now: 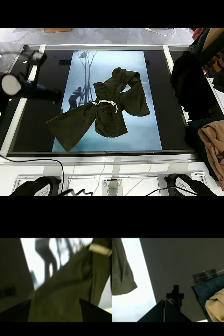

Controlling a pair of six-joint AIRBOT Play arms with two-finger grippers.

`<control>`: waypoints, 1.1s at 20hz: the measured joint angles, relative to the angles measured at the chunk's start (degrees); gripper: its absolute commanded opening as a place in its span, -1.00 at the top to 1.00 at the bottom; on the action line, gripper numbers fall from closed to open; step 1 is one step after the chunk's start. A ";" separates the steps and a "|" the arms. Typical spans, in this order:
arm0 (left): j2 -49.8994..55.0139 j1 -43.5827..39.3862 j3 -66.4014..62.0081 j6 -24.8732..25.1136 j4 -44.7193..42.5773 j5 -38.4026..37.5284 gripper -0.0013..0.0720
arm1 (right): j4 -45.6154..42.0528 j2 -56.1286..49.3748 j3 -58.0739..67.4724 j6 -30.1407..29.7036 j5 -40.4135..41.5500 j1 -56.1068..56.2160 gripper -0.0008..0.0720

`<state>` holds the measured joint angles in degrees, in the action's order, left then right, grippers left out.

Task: Fold the clothes and pants, and hang the long-sleeved shirts on hangers.

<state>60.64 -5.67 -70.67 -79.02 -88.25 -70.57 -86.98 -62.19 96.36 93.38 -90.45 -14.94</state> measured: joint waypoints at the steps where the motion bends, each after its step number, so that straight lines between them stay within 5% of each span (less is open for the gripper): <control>1: -2.03 1.09 3.89 -0.52 -0.02 -0.13 -0.94 | 0.00 0.00 0.00 -0.02 0.04 0.00 0.90; 10: -18.58 9.84 38.07 -8.00 1.27 0.11 -0.94 | -0.07 0.00 0.00 -0.02 5.11 0.00 0.90; 22: -17.92 10.88 49.29 -14.38 15.37 7.98 -0.92 | -0.02 0.02 0.00 -0.02 12.20 0.00 0.90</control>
<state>42.72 5.21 -21.39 -93.41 -72.88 -62.59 -87.00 -62.17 96.36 93.36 -78.26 -14.94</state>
